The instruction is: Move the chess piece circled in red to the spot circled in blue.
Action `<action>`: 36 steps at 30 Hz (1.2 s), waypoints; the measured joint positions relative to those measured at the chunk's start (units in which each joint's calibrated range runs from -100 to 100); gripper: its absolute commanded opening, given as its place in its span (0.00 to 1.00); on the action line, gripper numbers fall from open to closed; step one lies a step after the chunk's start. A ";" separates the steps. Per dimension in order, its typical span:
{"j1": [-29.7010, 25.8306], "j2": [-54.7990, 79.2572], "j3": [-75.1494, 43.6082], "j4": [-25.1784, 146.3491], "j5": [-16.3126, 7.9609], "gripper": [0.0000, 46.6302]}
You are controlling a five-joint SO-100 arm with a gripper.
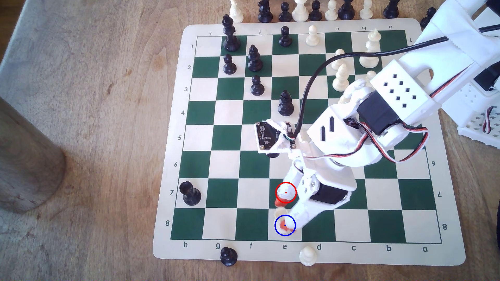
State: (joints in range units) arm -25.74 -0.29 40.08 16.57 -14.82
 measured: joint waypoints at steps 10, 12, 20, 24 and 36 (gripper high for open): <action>0.07 -2.85 -0.09 6.93 0.00 0.51; 1.11 -8.04 -1.72 11.39 0.44 0.53; 1.40 -23.63 -3.98 27.57 1.32 0.49; -0.22 -34.94 2.71 32.99 1.47 0.45; 4.87 -73.40 24.49 47.41 1.47 0.01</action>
State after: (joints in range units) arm -20.87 -73.69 64.57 63.98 -13.36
